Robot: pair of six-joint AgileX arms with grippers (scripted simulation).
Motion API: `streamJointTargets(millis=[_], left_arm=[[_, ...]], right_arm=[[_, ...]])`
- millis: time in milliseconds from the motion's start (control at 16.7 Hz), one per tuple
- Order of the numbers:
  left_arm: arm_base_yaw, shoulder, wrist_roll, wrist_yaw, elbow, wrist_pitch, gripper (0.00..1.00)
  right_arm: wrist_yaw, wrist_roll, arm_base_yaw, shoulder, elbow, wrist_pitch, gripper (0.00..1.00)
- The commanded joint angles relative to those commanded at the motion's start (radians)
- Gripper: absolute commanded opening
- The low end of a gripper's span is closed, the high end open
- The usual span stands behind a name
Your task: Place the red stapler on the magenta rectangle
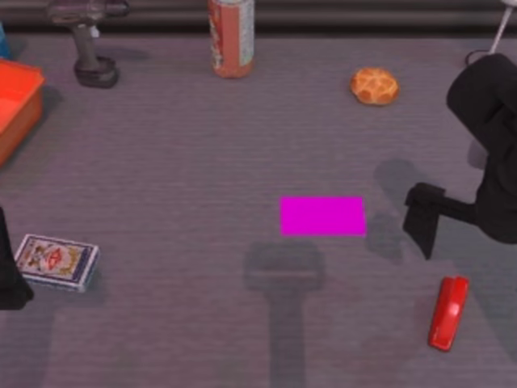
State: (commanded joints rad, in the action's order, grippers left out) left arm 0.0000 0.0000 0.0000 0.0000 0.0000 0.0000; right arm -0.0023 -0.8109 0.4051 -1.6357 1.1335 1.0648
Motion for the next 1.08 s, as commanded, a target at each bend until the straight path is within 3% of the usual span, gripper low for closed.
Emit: streamJointTargets(millis=[600, 900, 1080], left_arm=[[0.0, 0.0, 0.0, 0.0, 0.0, 0.0, 1.0], [0.0, 0.0, 0.0, 0.0, 0.0, 0.0, 1.0], [0.0, 0.0, 0.0, 0.0, 0.0, 0.0, 1.0]], right_arm=[[0.0, -0.007, 0.008, -0.167, -0.211, -0.381, 1.0], [0.0, -0.008, 0.009, -0.181, -0.228, -0.407, 1.0], [0.0, -0.008, 0.009, -0.181, -0.228, -0.407, 0.77]])
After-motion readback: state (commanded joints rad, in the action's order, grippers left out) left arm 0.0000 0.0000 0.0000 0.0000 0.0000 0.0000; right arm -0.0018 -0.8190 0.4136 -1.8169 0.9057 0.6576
